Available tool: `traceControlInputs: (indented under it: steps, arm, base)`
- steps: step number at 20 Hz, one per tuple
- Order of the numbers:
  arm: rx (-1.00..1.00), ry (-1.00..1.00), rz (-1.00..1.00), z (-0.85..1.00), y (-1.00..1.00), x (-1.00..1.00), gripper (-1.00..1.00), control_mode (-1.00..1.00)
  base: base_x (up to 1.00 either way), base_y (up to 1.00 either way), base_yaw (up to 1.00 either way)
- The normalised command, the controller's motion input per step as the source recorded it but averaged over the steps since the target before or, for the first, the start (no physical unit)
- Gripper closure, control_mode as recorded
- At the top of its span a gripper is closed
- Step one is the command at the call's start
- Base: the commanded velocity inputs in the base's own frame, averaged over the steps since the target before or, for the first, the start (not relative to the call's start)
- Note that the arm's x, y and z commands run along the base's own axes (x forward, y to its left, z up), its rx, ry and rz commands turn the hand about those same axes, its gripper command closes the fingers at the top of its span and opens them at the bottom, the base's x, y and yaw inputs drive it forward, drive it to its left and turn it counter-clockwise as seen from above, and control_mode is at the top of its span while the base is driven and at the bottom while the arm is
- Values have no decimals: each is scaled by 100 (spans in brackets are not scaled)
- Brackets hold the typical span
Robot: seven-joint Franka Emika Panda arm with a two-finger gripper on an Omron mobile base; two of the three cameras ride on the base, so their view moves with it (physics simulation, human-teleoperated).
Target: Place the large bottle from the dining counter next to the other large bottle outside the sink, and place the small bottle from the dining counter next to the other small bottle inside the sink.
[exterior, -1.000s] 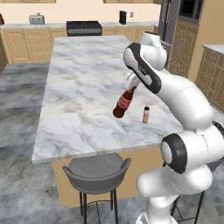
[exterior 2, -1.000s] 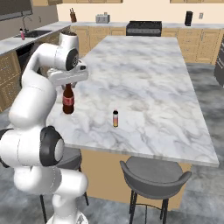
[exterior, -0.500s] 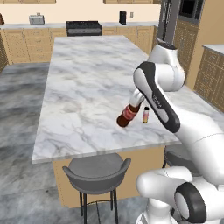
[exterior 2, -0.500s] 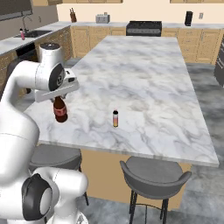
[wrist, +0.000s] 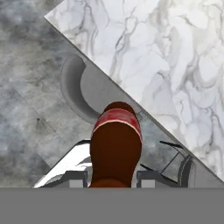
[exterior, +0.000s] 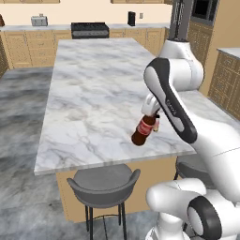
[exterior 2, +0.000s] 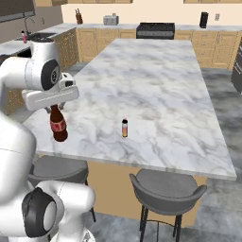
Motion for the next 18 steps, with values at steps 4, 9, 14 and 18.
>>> traceControlInputs:
  steps: [4, 9, 14, 18]
  arm:
    - [0, -1, 0, 0, 0, -68, 100, -100]
    - [0, 0, 0, 0, 0, -58, 100, -100]
    - [-1, 1, 0, 2, 3, -18, 100, -100]
    - [0, 0, 0, 0, 1, 0, 100, -100]
  base:
    - [0, 0, 0]
    - [0, 0, 0]
    - [0, 0, 0]
    - [0, 0, 0]
